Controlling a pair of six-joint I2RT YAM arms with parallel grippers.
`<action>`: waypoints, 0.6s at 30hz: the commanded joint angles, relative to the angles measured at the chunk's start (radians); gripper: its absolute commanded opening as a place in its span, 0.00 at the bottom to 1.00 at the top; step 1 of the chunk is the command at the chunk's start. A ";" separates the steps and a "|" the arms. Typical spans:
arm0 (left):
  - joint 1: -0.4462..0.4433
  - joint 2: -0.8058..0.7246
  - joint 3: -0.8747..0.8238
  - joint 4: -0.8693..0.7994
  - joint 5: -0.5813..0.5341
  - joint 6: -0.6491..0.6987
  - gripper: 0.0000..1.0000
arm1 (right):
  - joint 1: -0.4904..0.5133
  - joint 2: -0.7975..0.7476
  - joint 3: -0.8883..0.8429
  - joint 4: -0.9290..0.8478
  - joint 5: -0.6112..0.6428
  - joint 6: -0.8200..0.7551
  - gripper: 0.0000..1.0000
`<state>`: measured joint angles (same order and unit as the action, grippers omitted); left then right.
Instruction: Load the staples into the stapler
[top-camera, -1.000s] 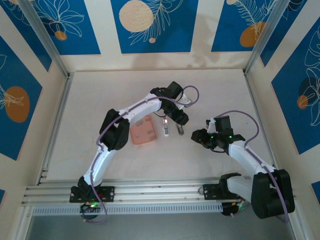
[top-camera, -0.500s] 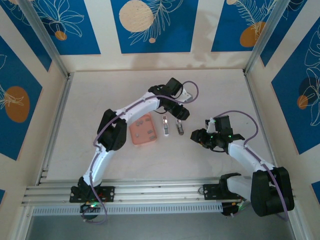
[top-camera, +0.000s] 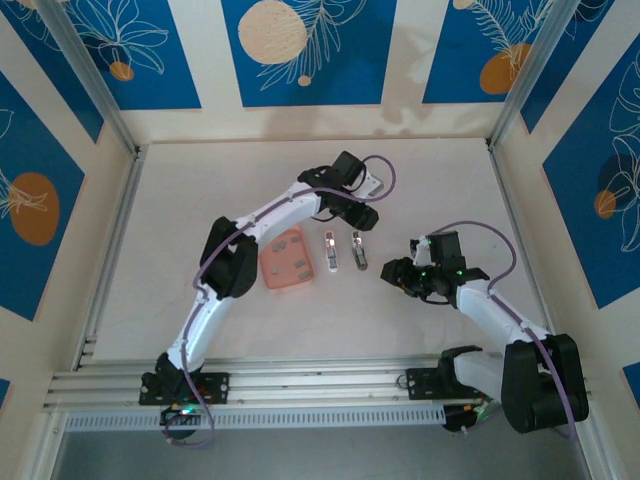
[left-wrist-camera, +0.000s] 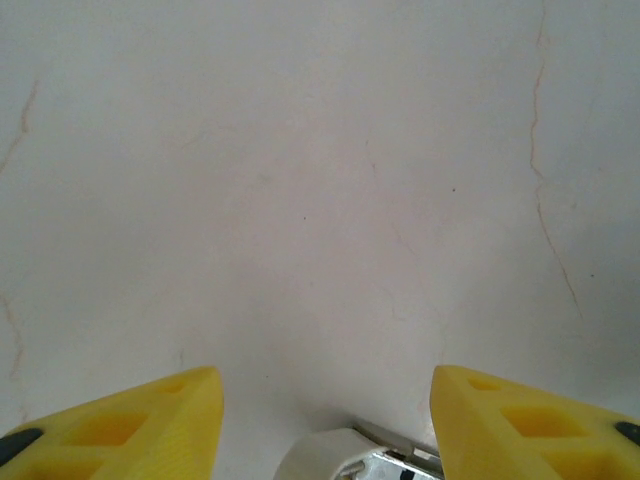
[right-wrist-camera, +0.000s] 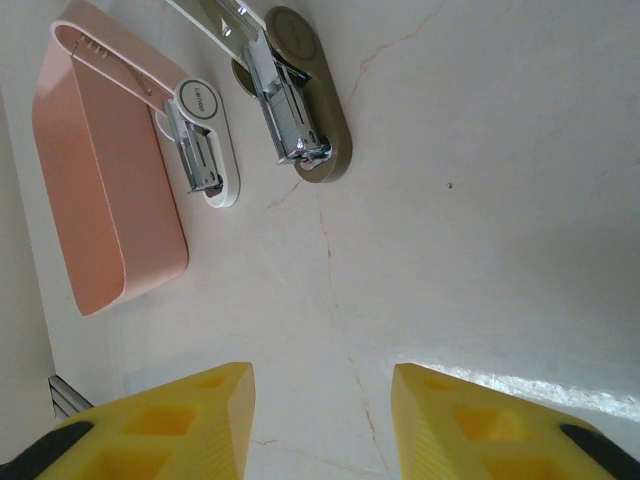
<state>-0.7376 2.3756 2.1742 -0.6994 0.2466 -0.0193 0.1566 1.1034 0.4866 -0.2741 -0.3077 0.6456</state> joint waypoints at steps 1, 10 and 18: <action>0.005 0.049 0.049 -0.075 0.046 0.016 0.56 | -0.003 -0.010 0.010 -0.016 -0.022 -0.008 0.42; 0.004 0.048 0.050 -0.131 0.122 0.053 0.55 | -0.004 -0.016 0.010 -0.014 -0.021 -0.008 0.42; -0.032 -0.036 -0.034 -0.137 0.177 0.138 0.53 | -0.003 -0.013 0.009 -0.013 -0.018 -0.011 0.42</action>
<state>-0.7517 2.4126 2.1677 -0.8024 0.3779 0.0578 0.1566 1.1030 0.4866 -0.2741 -0.3073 0.6453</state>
